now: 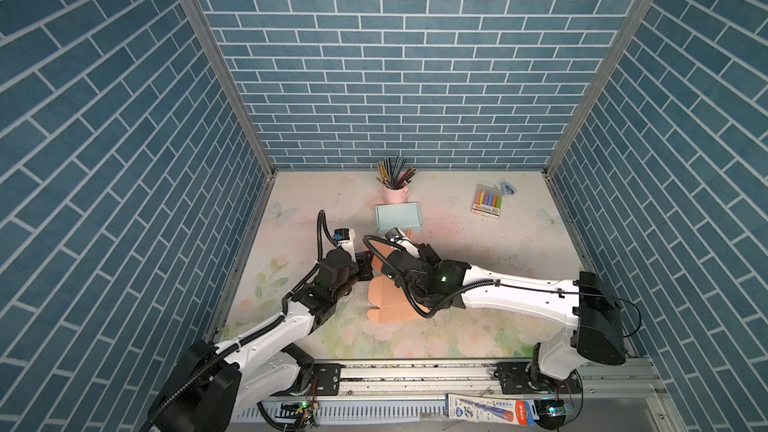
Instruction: Fold the paper box
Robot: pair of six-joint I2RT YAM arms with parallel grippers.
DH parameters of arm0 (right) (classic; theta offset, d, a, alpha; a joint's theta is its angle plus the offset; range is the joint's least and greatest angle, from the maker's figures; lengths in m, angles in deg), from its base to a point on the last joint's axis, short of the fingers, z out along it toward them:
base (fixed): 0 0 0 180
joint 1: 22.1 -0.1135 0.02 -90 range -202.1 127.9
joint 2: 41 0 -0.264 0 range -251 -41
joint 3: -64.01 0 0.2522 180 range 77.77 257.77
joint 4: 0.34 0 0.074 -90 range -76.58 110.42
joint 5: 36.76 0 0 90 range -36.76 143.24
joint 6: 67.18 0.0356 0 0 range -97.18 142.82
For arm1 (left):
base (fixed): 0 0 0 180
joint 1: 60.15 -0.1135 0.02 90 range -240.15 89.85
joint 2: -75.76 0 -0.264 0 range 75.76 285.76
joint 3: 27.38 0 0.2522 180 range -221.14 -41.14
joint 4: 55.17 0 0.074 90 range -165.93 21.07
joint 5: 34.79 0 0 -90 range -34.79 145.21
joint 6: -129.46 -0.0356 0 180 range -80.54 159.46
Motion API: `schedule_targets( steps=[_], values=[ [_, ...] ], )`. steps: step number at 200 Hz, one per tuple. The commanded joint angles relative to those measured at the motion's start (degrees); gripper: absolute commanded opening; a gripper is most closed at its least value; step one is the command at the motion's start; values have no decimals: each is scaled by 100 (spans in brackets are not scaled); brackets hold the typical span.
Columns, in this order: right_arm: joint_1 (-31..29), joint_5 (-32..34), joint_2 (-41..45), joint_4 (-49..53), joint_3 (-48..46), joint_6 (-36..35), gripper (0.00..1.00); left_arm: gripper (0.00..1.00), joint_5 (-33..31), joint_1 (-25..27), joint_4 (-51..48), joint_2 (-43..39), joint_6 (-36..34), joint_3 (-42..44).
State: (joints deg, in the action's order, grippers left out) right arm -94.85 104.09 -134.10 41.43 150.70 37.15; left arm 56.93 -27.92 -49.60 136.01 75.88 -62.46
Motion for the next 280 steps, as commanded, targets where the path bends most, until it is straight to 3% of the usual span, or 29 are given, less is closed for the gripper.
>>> schedule_targets(
  steps=[1, 73, 134, 148, 190, 217, 233, 249, 280],
  values=[
    [-40, 446, -149, 211, 259, 209, 12, 0, 311, 71, 317, 13, -22, -121],
    [-133, 1340, -843, 906, 964, 432, 14, 0, 312, 61, 506, 248, 49, -179],
    [-66, 2173, -1658, 1349, 1497, 502, 10, 0, 381, 127, 892, 368, 399, -179],
    [-39, 2379, -2022, 1909, 1818, 912, 10, 0, 394, 142, 920, 370, 440, -177],
    [-11, 2658, -2899, 4561, 3050, 3211, 7, 0, 424, 149, 1001, 357, 506, -125],
    [-99, 2899, -2887, 5044, 3248, 3734, 10, 0, 421, 146, 1063, 416, 519, -132],
    [-149, 2840, -2740, 4718, 3147, 3516, 11, 0, 429, 145, 1056, 446, 497, -164],
    [-197, 2716, -2470, 3857, 2873, 2773, 15, 0, 418, 142, 997, 435, 480, -174],
    [-222, 1555, -1210, 198, 1187, 235, 33, 0, 296, 144, 889, 343, 438, -136]
  ],
)
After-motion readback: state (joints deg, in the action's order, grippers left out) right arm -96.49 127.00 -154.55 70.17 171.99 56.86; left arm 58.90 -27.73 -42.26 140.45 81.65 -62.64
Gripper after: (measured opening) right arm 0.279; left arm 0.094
